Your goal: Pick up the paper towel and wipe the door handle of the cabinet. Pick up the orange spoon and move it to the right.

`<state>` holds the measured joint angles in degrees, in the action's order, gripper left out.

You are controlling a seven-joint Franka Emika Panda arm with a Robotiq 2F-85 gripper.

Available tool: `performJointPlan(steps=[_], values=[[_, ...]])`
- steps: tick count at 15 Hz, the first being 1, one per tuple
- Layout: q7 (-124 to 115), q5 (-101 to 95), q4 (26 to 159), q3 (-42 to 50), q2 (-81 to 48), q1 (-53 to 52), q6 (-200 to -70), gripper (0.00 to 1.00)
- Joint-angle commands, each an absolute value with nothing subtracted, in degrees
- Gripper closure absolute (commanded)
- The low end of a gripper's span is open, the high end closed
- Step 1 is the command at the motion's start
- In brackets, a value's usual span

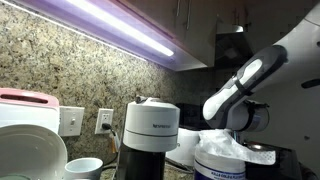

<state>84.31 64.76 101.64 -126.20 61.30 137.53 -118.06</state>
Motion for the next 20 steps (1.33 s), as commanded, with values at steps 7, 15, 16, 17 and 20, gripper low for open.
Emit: performJointPlan(steps=[7,15,16,17,20], values=[[77.72,65.80,104.54,-121.54,59.94,132.75,-118.81,0.95],[80.28,73.30,117.45,-108.95,52.38,124.36,-121.52,0.95],[80.39,74.12,118.68,-107.69,51.90,123.82,-121.43,0.95],[80.29,75.07,119.70,-106.82,51.51,123.62,-121.37,0.95],[81.53,78.44,122.44,-105.37,50.31,123.77,-120.90,0.95]])
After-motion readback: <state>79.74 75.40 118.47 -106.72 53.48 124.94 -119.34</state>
